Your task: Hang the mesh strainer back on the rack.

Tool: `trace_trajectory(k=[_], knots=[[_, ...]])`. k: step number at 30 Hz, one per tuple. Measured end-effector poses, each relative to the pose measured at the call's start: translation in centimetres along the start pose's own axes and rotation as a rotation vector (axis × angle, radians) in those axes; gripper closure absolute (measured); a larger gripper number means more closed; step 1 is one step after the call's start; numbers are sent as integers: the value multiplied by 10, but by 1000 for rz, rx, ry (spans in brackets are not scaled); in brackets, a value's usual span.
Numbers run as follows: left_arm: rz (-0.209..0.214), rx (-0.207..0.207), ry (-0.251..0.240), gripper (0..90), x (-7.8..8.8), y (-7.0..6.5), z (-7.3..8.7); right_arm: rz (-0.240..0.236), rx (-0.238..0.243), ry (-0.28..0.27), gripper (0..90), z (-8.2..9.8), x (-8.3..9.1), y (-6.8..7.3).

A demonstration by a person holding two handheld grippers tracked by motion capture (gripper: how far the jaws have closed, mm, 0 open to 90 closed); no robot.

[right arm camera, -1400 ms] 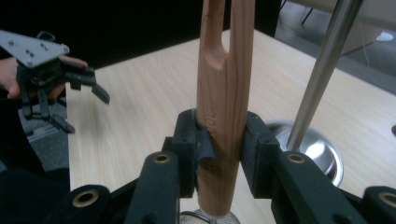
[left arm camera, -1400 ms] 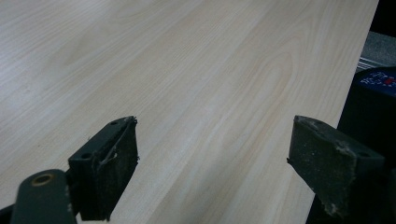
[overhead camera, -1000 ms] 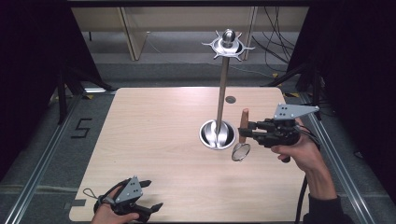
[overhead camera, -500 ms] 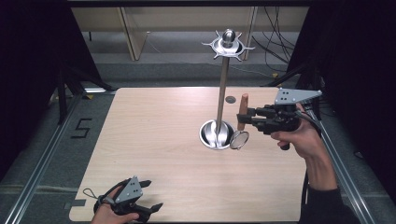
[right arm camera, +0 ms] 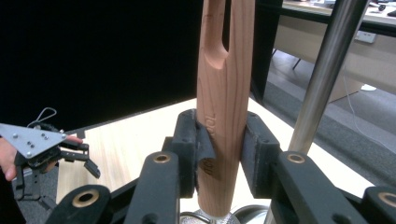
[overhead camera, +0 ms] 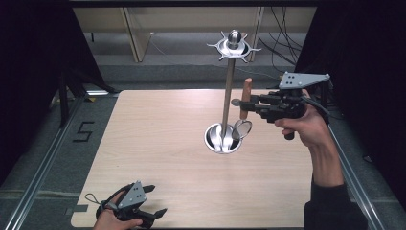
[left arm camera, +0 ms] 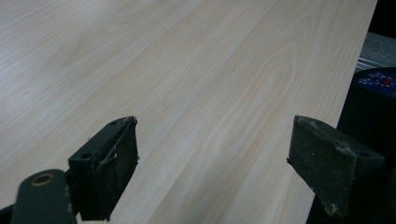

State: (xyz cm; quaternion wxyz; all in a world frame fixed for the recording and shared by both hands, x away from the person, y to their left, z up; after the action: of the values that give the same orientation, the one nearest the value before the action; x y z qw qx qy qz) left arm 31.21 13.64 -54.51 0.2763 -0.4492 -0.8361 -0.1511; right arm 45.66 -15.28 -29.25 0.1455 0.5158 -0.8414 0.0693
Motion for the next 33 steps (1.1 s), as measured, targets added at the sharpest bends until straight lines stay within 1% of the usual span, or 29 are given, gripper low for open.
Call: trace_trajectory(k=[1, 2, 3, 4, 5, 6, 7, 8, 9, 10, 11, 12, 13, 14, 15, 16, 17, 19, 20, 21, 22, 23, 24, 27, 28, 29, 30, 31, 33], knots=[[0, 0, 0, 153, 0, 0, 0, -4, 3, -1, 707, -2, 0, -1], [0, 0, 0, 153, 0, 0, 0, -7, -17, 0, 707, -3, 0, -2], [0, 0, 0, 153, 0, 0, 0, 0, -3, -3, 707, -5, -1, -5], [0, 0, 0, 153, 0, 0, 0, 0, -3, -3, 707, -5, -1, -5], [1, -1, 0, 153, 0, 0, 0, -4, -20, -3, 707, -7, -1, -6], [3, 2, -2, 153, 0, 0, 0, 2, -6, -8, 707, -11, -2, -10], [4, 2, -2, 153, 0, -1, 0, -1, -22, -8, 707, -12, -2, -10], [4, 2, -2, 153, 0, -1, 0, -1, -22, -8, 707, -12, -2, -10], [4, 1, -3, 153, 0, 0, 0, 0, -10, -18, 707, -14, -3, -12], [-5, -15, 11, 153, 1, 2, 1, 0, -24, -11, 707, -15, -3, -13], [-5, -16, 10, 153, 1, 1, 1, 4, -36, -12, 707, -17, -2, -17], [3, 6, -7, 153, 0, -1, 0, 5, -38, -16, 707, -18, -1, -17], [-5, -13, 11, 153, 1, 1, 1, 2, -29, -22, 707, -19, -1, -19], [-5, -13, 11, 153, 1, 1, 1, 7, -37, -16, 707, -20, 1, -20], [-5, -16, 12, 153, 1, 2, 1, 7, -32, -22, 707, -21, 1, -21], [-5, -15, 11, 153, 1, 2, 1, 15, -25, -18, 707, -22, 2, -22], [3, 5, -6, 153, 0, -1, 0, 12, -39, -18, 707, -22, 2, -22], [4, 3, 0, 153, 0, -1, 0, 20, -31, -15, 707, -22, 2, -24], [5, 6, -13, 153, -1, -1, 0, 22, -43, -8, 707, -22, 2, -25], [6, 5, -8, 153, -1, -1, 0, 32, -43, -4, 707, -23, 2, -28], [4, 2, 0, 153, 0, -1, 0, 32, -43, -4, 707, -23, 2, -28], [4, 0, 0, 153, 0, 0, 0, 30, -55, -7, 707, -23, 1, -28], [5, 2, -2, 153, 0, -1, 0, 35, -58, -1, 707, -24, 0, -30], [5, 2, 0, 153, 0, -1, 0, 35, -49, -2, 707, -24, -1, -33], [-1, -14, 8, 153, 1, 1, 1, 37, -46, 1, 707, -25, -3, -34], [-1, -14, 8, 153, 1, 1, 1, 37, -46, 1, 707, -25, -3, -34], [5, 15, -14, 153, -1, -2, -1, 40, -63, 6, 707, -25, -4, -35], [0, -13, 13, 153, 1, 1, 1, 36, -64, 7, 707, -25, -5, -35], [0, -14, 9, 153, 1, 1, 1, 42, -74, 6, 707, -26, -5, -35]])
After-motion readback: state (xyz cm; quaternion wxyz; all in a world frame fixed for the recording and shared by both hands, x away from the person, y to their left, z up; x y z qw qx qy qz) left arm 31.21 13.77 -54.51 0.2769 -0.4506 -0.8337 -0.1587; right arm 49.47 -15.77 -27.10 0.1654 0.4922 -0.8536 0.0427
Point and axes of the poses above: each handheld gripper's, and its own axes: x roughly backward along the jaws, z roughly out of its underside, y roughly to its left, the point moved 9 cm from there along -x, roughly forward along the jaws
